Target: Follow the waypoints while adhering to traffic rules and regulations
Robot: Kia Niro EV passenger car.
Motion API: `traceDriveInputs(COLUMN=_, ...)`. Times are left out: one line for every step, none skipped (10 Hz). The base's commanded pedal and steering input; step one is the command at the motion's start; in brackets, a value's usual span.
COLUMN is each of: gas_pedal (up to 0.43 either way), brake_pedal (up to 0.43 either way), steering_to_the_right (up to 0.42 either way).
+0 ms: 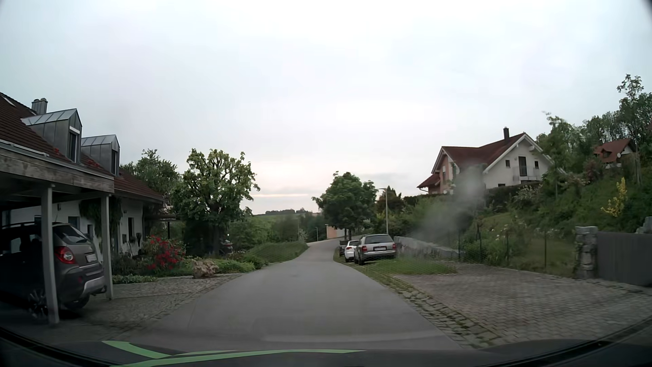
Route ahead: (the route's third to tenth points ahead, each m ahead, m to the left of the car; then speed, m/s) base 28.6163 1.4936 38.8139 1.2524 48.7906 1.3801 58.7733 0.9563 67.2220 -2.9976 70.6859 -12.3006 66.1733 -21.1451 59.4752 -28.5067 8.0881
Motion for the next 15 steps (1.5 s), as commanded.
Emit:
traceDriveInputs(gas_pedal=0.169, brake_pedal=0.0, steering_to_the_right=-0.042)
traceDriveInputs(gas_pedal=0.079, brake_pedal=0.0, steering_to_the_right=-0.033)
traceDriveInputs(gas_pedal=0.047, brake_pedal=0.0, steering_to_the_right=-0.026)
traceDriveInputs(gas_pedal=0.02, brake_pedal=0.0, steering_to_the_right=-0.025)
traceDriveInputs(gas_pedal=0.0, brake_pedal=0.0, steering_to_the_right=-0.024)
traceDriveInputs(gas_pedal=0.0, brake_pedal=0.0, steering_to_the_right=-0.024)
traceDriveInputs(gas_pedal=0.0, brake_pedal=0.0, steering_to_the_right=-0.021)
traceDriveInputs(gas_pedal=0.0, brake_pedal=0.0, steering_to_the_right=-0.019)
traceDriveInputs(gas_pedal=0.0, brake_pedal=0.0, steering_to_the_right=-0.018)
traceDriveInputs(gas_pedal=0.0, brake_pedal=0.0, steering_to_the_right=-0.016)
traceDriveInputs(gas_pedal=0.0, brake_pedal=0.0, steering_to_the_right=-0.013)
traceDriveInputs(gas_pedal=0.0, brake_pedal=0.0, steering_to_the_right=-0.011)
traceDriveInputs(gas_pedal=0.0, brake_pedal=0.0, steering_to_the_right=-0.007)
traceDriveInputs(gas_pedal=0.0, brake_pedal=0.0, steering_to_the_right=-0.004)
traceDriveInputs(gas_pedal=0.0, brake_pedal=0.0, steering_to_the_right=-0.003)
